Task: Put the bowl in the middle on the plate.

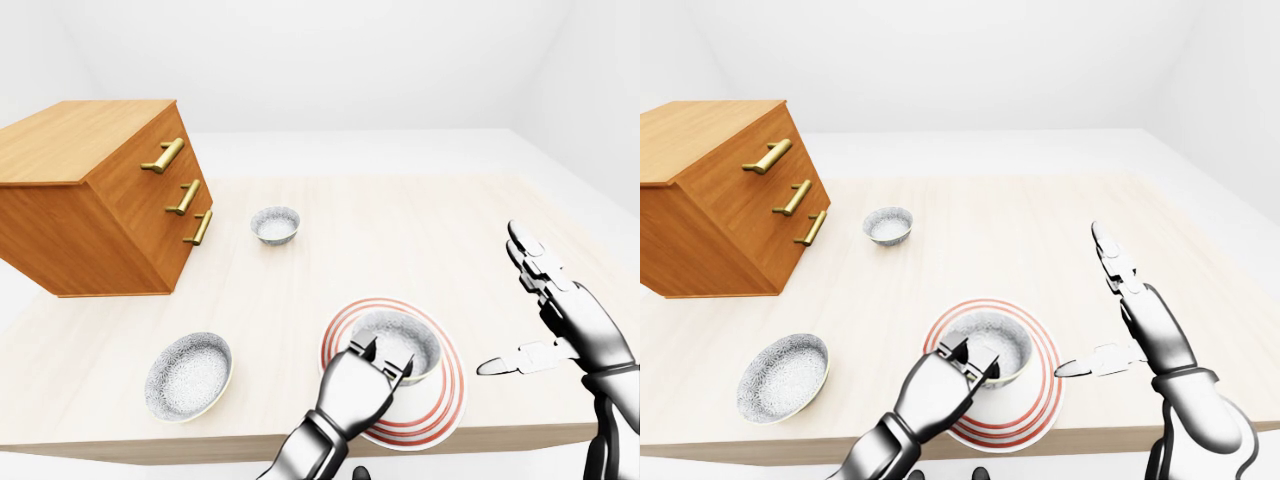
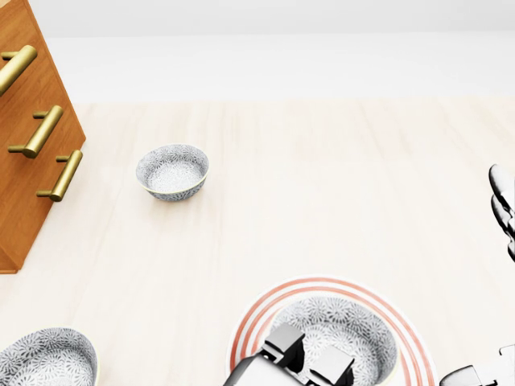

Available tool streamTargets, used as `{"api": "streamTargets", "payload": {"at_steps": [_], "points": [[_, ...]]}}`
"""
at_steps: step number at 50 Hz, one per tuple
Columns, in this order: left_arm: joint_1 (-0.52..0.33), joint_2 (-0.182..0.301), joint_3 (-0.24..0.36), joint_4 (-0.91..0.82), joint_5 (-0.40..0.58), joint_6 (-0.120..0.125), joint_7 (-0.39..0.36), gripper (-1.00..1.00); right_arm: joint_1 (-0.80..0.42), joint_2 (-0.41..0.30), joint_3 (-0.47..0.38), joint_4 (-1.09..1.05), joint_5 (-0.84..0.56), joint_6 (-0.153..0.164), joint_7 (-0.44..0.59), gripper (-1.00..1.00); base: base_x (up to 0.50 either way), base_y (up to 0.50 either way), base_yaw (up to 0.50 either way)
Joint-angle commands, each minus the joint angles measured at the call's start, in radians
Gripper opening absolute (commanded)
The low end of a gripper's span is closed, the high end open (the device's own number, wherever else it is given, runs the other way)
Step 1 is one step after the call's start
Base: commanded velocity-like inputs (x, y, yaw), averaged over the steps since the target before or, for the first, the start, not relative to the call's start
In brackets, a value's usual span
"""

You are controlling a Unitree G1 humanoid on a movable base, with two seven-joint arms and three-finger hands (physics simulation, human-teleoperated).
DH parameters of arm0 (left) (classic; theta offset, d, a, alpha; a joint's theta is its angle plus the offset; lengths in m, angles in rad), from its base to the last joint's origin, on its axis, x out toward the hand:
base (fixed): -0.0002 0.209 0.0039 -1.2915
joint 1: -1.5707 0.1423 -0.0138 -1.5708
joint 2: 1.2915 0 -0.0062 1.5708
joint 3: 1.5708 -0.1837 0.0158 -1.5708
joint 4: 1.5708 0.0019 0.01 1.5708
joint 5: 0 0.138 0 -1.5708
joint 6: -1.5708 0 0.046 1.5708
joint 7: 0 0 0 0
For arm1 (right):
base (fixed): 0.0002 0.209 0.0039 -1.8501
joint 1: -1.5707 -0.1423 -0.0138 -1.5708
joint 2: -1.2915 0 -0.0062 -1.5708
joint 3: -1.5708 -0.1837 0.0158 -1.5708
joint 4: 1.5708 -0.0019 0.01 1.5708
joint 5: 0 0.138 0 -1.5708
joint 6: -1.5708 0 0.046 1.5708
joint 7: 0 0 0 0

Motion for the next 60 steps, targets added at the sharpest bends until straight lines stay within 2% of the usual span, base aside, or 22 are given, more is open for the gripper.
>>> {"api": "streamTargets", "payload": {"at_steps": [1,22,60], "points": [[0.003,-0.002,-0.017,-0.003,-0.009,0.0,0.03,-1.0,0.001,-0.001,0.001,0.003,-0.002,0.0,0.0,1.0,0.0,0.0,0.0],[0.006,-0.001,-0.032,0.045,-0.02,0.0,0.076,-1.0,-0.002,-0.003,0.003,-0.003,-0.005,0.0,0.0,1.0,0.0,0.0,0.0],[0.002,-0.003,-0.046,0.068,-0.021,0.0,0.091,-1.0,0.001,-0.001,0.0,-0.002,-0.005,0.0,0.0,1.0,0.0,0.0,0.0]]}}
